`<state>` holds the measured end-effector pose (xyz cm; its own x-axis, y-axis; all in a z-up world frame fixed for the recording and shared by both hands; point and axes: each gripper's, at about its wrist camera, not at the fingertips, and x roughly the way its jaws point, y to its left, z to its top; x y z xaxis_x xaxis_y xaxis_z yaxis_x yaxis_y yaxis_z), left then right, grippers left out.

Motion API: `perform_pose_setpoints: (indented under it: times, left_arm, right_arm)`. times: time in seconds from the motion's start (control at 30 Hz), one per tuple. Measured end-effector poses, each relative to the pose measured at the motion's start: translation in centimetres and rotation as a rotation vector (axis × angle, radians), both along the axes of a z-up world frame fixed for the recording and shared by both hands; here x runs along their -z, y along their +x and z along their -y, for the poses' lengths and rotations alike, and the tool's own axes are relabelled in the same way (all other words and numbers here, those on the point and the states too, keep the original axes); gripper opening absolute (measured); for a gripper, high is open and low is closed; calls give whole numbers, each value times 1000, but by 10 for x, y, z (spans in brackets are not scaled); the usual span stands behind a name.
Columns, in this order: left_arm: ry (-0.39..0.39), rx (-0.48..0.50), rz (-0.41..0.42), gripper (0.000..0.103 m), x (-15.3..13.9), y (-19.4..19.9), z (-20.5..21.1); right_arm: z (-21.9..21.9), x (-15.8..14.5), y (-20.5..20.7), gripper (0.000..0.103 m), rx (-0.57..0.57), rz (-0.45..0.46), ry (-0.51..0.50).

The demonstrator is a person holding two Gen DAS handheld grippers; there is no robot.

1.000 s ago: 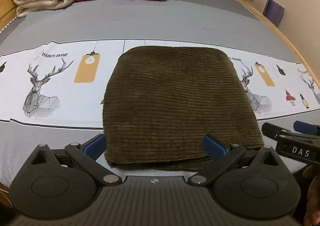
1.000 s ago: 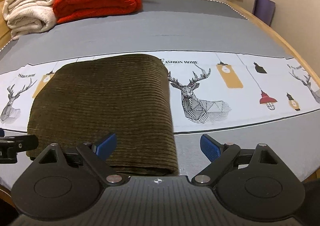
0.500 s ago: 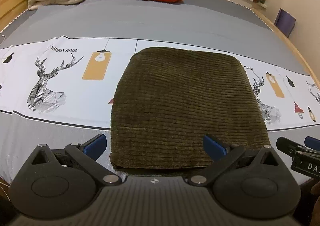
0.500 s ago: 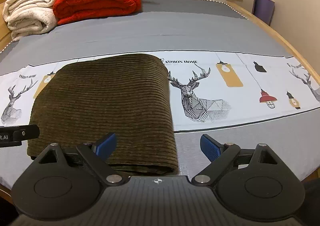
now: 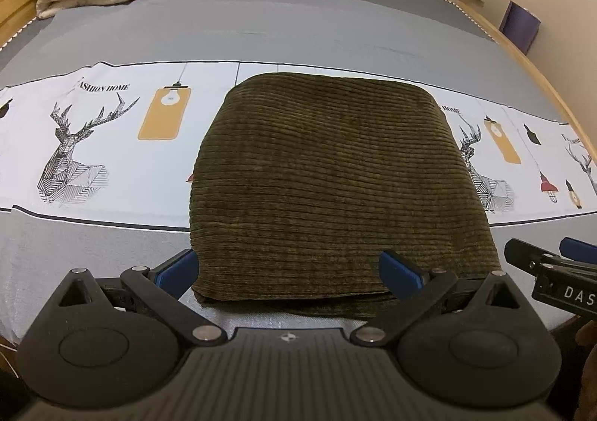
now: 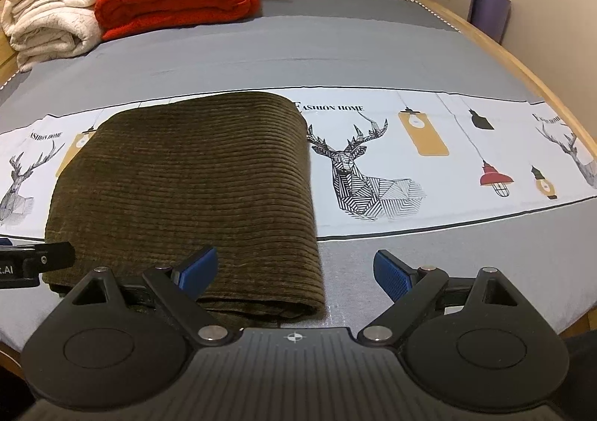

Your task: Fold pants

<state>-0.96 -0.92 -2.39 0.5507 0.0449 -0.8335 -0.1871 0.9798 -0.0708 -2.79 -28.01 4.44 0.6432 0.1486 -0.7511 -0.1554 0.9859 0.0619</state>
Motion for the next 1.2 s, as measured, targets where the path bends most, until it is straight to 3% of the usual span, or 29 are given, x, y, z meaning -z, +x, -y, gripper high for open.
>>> perform_pose_setpoints:
  times: [1.2]
  left_arm:
    - [-26,10,-6,103,1,0,-2]
  right_arm:
    - [-14,7,1,91,-50,-23,-13]
